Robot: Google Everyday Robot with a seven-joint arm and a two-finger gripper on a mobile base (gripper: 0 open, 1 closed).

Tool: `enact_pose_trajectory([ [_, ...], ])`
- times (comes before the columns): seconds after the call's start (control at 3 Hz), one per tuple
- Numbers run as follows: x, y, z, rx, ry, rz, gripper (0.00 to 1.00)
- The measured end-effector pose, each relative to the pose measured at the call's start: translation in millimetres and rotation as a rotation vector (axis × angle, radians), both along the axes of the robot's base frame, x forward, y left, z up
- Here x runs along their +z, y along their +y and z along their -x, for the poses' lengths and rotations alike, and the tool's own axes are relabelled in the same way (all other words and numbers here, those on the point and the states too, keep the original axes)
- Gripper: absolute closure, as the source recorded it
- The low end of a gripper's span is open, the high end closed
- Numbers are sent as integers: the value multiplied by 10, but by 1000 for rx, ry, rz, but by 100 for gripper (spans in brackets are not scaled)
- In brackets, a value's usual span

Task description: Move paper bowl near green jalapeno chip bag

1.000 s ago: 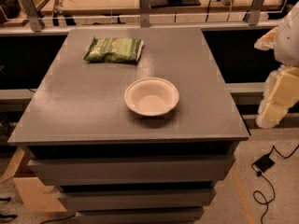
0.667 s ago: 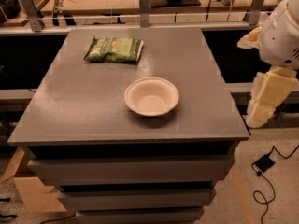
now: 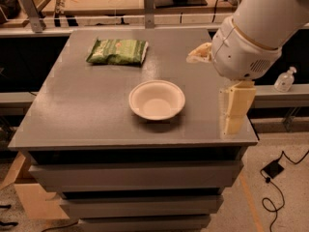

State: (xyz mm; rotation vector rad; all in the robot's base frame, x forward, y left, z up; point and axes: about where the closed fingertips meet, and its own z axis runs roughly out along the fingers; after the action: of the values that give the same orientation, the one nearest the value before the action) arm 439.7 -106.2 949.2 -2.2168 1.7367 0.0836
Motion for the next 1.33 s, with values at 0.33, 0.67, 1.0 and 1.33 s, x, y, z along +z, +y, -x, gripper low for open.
enact_pose_trajectory([
  [0.33,-200,426,125,180,27,30,0],
  [0.67,-200,426,124,180,27,30,0],
  [1.0,-261,516,69,191,17,58,0],
  [1.33,-457,638,-73,235,30,92,0],
])
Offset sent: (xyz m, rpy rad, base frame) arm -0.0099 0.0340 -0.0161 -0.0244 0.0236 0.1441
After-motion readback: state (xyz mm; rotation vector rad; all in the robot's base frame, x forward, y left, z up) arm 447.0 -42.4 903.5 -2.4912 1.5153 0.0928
